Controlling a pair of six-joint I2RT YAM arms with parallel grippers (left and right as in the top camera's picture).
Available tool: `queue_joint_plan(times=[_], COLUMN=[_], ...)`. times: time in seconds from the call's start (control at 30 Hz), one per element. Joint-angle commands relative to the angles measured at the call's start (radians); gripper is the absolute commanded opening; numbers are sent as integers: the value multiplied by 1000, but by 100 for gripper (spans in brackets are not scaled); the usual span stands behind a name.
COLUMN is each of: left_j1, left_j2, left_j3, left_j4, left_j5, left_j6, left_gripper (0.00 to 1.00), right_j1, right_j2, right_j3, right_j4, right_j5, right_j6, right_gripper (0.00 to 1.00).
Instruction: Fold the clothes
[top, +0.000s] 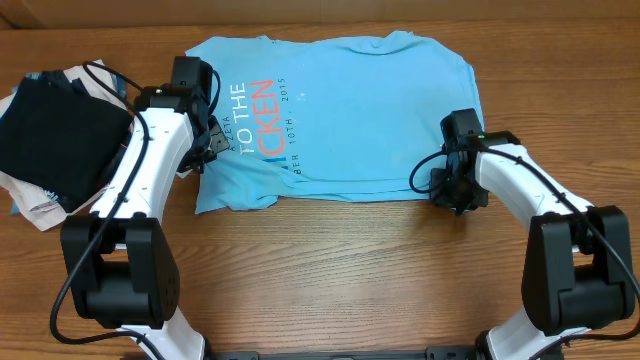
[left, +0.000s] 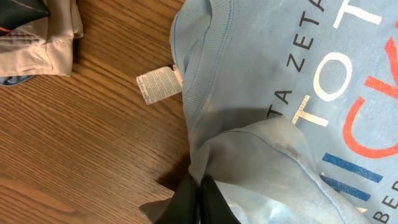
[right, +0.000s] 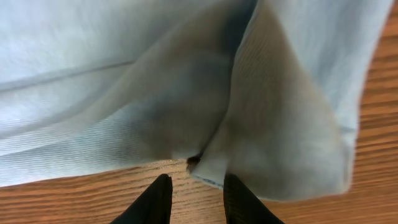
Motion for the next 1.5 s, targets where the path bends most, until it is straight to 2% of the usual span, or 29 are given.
queue_joint_plan(times=[0.0, 0.3, 0.43, 0.9, 1.07, 1.47], left_j1=[-1, -1, -1, -1, -1, -1], left_j2=[-26, -26, -26, -26, -26, -26], left_j3=[25, 25, 25, 25, 25, 25], left_j4=[0, -2, -3, -3, -4, -3], left_j5=[8, 8, 8, 8, 8, 8], left_j6=[21, 21, 21, 21, 21, 21], left_gripper=[4, 4, 4, 4, 4, 4], right_j1=[-1, -1, -1, -1, -1, -1], right_j2=[-4, -4, -4, -3, -3, 3], right_j3=[-18, -24, -32, -47, -47, -51], right_j4=[27, 40, 40, 63, 68, 84], right_j5=[-8, 6, 43, 46, 48, 61], right_j6=[8, 14, 60, 61, 61, 61], right_gripper=[29, 24, 24, 24, 19, 21])
